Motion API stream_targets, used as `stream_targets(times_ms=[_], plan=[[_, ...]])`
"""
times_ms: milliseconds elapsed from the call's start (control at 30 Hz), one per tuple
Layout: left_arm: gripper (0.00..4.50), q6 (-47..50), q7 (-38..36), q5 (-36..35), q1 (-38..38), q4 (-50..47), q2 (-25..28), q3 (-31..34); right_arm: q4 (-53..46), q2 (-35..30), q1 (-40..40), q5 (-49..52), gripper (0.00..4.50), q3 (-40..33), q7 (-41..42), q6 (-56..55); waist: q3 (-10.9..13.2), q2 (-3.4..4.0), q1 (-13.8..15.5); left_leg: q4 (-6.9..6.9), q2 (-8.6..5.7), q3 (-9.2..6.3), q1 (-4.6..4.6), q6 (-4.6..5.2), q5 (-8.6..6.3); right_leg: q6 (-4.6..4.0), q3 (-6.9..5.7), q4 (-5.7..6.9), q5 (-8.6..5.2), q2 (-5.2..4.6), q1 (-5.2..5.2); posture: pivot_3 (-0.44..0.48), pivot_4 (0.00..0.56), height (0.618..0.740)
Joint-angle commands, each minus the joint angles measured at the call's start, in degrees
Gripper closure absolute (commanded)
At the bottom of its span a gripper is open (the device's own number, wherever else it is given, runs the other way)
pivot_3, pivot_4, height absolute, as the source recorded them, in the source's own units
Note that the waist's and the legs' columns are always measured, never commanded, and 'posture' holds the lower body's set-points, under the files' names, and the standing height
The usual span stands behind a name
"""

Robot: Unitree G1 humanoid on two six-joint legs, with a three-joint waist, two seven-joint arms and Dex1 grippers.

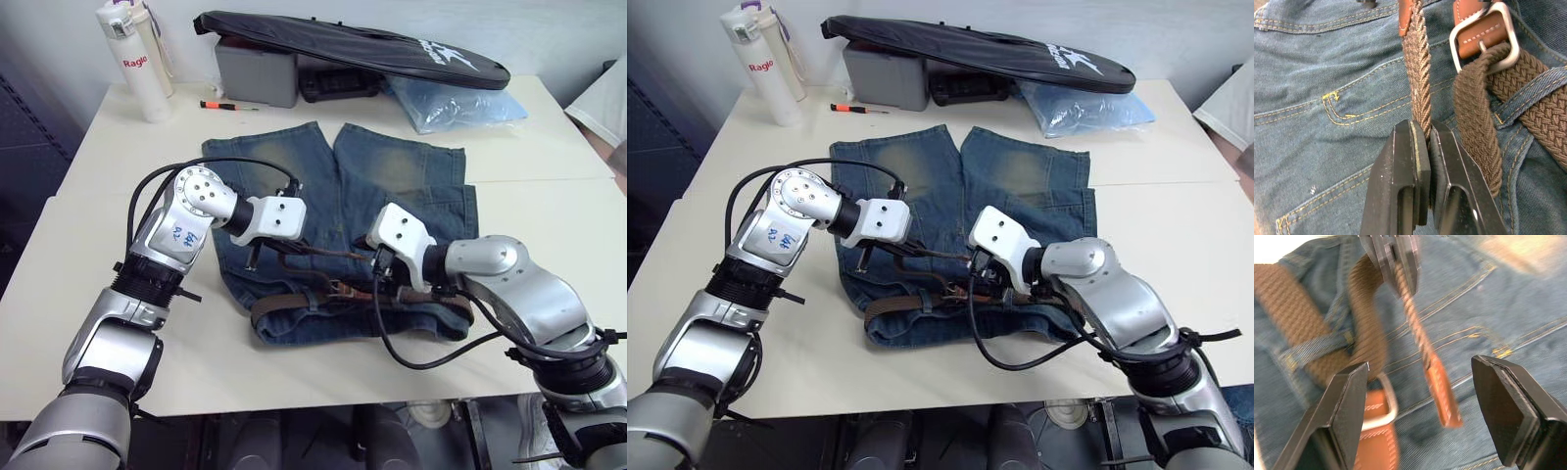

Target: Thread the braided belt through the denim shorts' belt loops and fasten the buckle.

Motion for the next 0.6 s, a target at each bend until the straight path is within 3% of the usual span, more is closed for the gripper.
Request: stream_targets(times_ms=[33,267,467,600], plan=[[4.50,0.54,0.25,-1.10,-0.39,-2.26,0.34,0.85,-4.84,-2.72,-0.58,5.00,0.88,-2.75,3.41,3.79,0.00,0.00,0.04,0.00,0.00,0.00,0.00,0.00,0.00,0.00,0.00,0.00,0.00,0.00,0.00,0.000,0.150,0.740],[4.50,1.29,0.13,-1.39,-1.08,-2.58,-0.05,0.77,-2.81,-5.68,-1.11,1.22,0.88,-0.46,1.85,0.37,0.00,0.00,0.03,0.01,0.00,0.00,0.00,0.01,0.00,0.00,0.01,0.01,0.00,0.00,0.00,0.000,0.150,0.740],[4.50,1.59,0.11,-1.54,-1.99,-2.29,-0.48,0.80,-0.97,-4.46,-1.41,-0.04,0.88,0.88,0.67,-1.29,0.00,0.00,0.02,0.01,0.00,0.01,0.00,0.01,0.00,0.00,0.01,0.01,0.00,0.00,0.00,0.000,0.150,0.740],[4.50,1.86,0.04,-1.85,-2.49,-2.23,-0.78,0.73,0.92,-2.51,-1.93,-1.31,2.10,2.44,-0.68,-2.57,0.00,0.00,0.00,0.01,0.00,0.01,0.01,0.01,0.00,0.00,0.01,0.01,0.00,0.00,0.00,0.000,0.150,0.740]])
